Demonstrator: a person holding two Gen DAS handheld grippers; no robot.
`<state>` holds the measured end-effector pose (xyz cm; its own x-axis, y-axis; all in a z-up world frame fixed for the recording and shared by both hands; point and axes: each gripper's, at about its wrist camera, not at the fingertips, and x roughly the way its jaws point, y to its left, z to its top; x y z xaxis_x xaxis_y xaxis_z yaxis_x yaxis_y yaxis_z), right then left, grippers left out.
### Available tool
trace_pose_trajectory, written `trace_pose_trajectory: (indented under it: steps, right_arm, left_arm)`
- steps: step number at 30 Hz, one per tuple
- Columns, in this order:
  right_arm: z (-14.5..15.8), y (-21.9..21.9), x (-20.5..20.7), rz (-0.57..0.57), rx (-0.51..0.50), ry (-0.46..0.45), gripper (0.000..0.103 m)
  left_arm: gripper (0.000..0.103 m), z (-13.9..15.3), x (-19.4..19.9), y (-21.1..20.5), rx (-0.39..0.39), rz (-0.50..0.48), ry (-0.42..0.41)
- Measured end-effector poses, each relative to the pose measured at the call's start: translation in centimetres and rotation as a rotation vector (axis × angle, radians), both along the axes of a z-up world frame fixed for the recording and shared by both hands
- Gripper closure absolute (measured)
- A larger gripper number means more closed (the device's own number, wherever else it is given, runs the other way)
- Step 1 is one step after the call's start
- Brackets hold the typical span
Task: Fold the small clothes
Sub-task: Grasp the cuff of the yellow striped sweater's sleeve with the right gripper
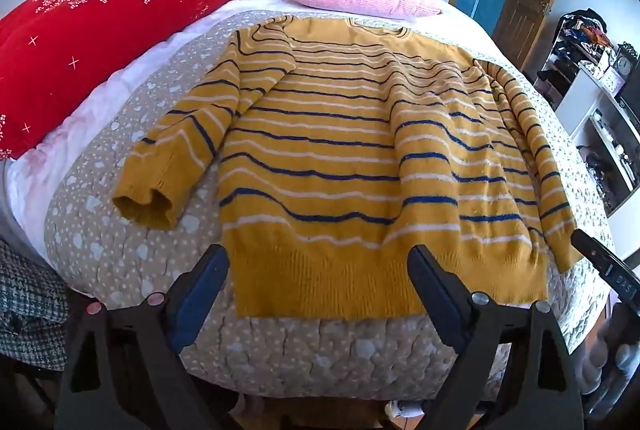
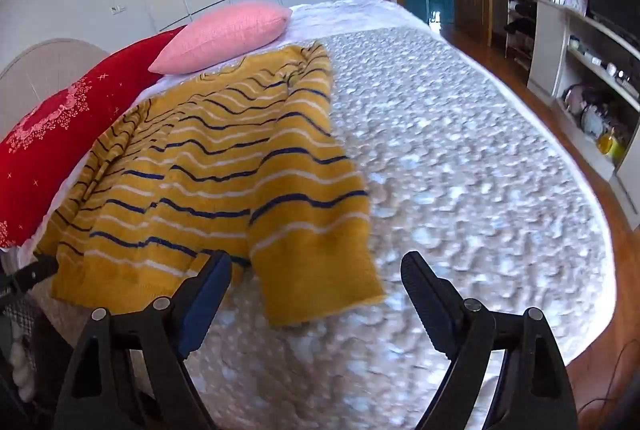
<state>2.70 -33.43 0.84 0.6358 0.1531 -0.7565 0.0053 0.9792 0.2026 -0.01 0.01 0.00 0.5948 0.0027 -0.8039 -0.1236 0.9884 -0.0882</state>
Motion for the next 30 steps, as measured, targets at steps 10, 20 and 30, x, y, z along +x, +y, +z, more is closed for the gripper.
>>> trace_pose_trajectory:
  steps: [10,20,30]
  right_arm:
    - [-1.4,2.3,0.1,0.047,-0.053,0.018,0.029]
    - [-2.1,2.3,0.9,0.070,-0.113,0.033,0.085]
    - [3.7,-17.6,3.8,-0.359,0.014,-0.011,0.092]
  left_arm:
    - [0.012,-0.7,-0.1,-0.7,0.065,-0.040,0.004]
    - [0.012,-0.8,0.0,-1.3,0.074,-0.037,0.035]
    - [0.012,0.5,0.5,0.6,0.051,0.009,0.015]
